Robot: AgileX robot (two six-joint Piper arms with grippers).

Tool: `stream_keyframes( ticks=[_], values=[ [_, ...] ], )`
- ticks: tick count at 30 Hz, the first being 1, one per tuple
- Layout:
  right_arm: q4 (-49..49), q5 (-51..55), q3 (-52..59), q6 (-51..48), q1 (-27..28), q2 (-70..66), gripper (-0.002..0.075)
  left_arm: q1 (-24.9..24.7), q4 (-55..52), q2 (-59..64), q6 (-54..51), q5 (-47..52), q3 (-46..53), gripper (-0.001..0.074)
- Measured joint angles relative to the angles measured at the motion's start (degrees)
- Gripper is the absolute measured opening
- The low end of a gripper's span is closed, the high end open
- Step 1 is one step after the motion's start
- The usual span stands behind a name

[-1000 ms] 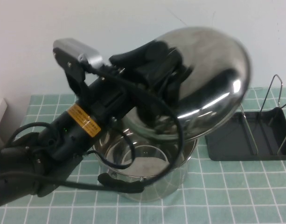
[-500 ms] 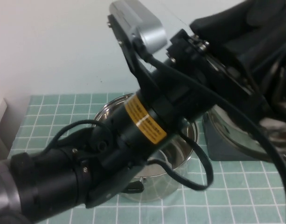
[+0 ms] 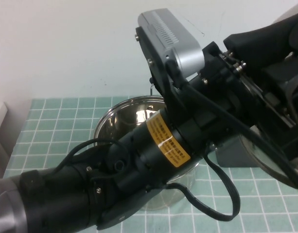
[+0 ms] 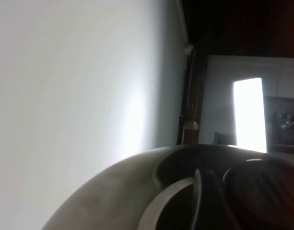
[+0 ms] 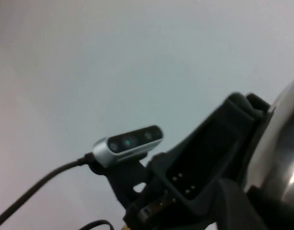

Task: Put pot lid on rack
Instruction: Hand over the pot lid, then place the pot lid on the pot rack

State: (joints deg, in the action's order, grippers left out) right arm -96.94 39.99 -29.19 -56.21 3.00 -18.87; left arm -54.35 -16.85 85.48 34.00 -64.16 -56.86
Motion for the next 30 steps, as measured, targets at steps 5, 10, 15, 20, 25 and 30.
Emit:
stream_keyframes(
  ticks=[5, 10, 15, 20, 25, 30],
  values=[
    [-0.61, 1.31, -0.66, -1.72, 0.00, 0.00, 0.0103, 0.00, -1.47, 0.10, 4.86, 3.05, -0.10, 0.0330],
    [-0.61, -0.07, -0.75, -5.14, 0.00, 0.00, 0.0036, 0.00, -5.91, 0.00, 11.73, 12.42, -0.14, 0.0481],
    [-0.19, -4.67, -0.75, -8.67, 0.00, -0.64, 0.0022, 0.18, -12.56, -0.94, 17.09, 21.44, -0.14, 0.0609],
    [-0.14, -5.51, -0.75, -11.68, 0.00, -4.67, 0.0021, 2.68, -22.48, -6.15, 23.08, 36.72, -0.14, 0.0533],
    [-0.01, -3.71, -2.33, -16.38, 0.00, -14.79, 0.0021, 3.41, -32.27, -13.56, 30.70, 56.45, -0.14, 0.0207],
    [0.08, 0.61, -9.06, -19.61, 0.00, -28.70, 0.0021, 3.41, -34.33, -19.63, 32.32, 71.08, 0.79, 0.0029]
  ],
)
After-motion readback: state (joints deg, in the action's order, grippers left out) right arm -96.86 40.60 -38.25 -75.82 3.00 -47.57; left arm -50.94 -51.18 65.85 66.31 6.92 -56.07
